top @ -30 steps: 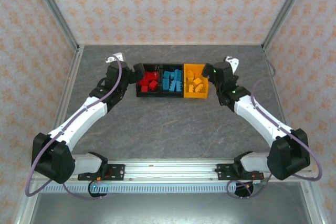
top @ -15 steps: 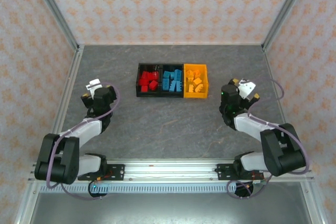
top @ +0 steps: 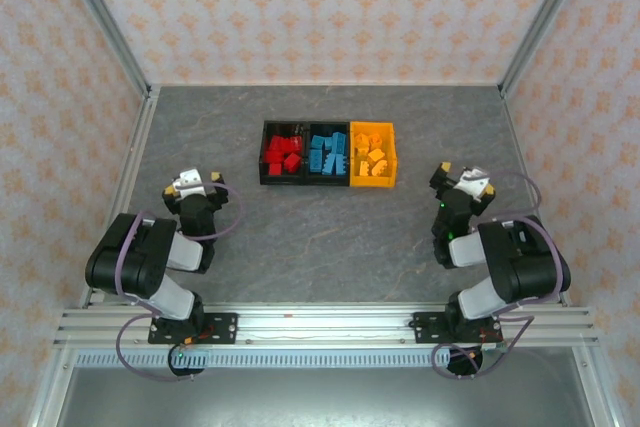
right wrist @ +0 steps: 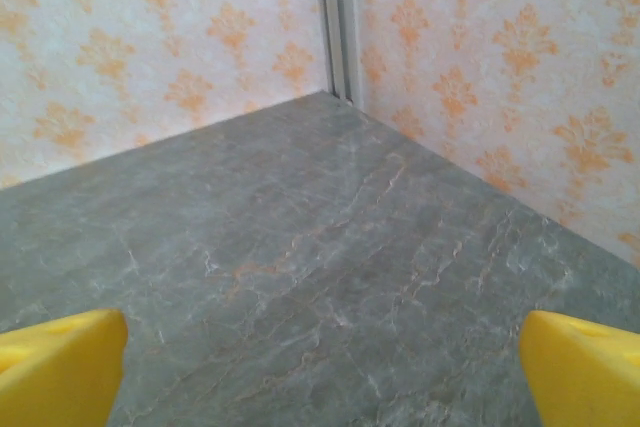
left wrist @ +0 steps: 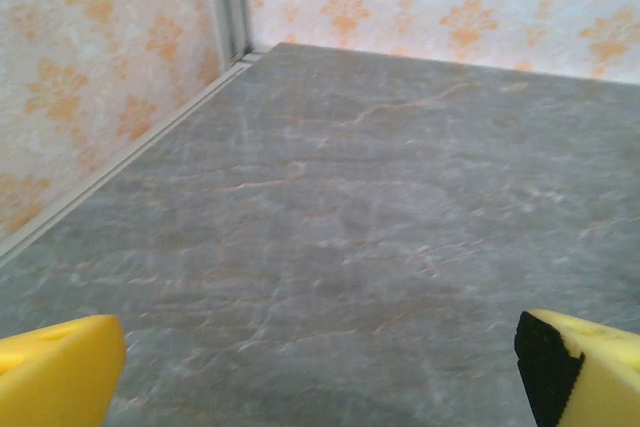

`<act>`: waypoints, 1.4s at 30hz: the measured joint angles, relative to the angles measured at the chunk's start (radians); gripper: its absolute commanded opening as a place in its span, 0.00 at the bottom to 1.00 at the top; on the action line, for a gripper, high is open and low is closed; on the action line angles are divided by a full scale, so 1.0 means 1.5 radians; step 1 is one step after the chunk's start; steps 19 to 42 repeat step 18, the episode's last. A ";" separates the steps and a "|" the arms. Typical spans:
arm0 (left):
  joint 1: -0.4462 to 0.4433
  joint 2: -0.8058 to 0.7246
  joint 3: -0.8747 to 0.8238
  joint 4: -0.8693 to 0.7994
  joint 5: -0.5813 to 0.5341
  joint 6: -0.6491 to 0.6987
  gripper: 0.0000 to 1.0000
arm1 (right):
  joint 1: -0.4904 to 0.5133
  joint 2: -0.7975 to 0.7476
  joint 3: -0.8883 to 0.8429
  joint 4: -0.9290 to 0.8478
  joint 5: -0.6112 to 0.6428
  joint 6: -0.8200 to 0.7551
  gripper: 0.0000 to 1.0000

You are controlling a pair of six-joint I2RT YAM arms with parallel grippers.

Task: Sort the legos into containers by color
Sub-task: Reset both arms

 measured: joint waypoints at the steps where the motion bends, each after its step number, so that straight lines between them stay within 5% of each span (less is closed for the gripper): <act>1: 0.001 0.000 0.002 0.014 0.007 0.003 1.00 | -0.014 0.006 -0.006 0.003 -0.022 0.000 1.00; 17: 0.001 -0.002 0.010 0.057 0.021 0.010 0.99 | -0.042 0.011 0.028 -0.030 -0.193 -0.014 1.00; 42: 0.001 -0.002 0.010 0.057 0.021 0.010 0.99 | -0.045 0.010 0.030 -0.031 -0.197 -0.014 1.00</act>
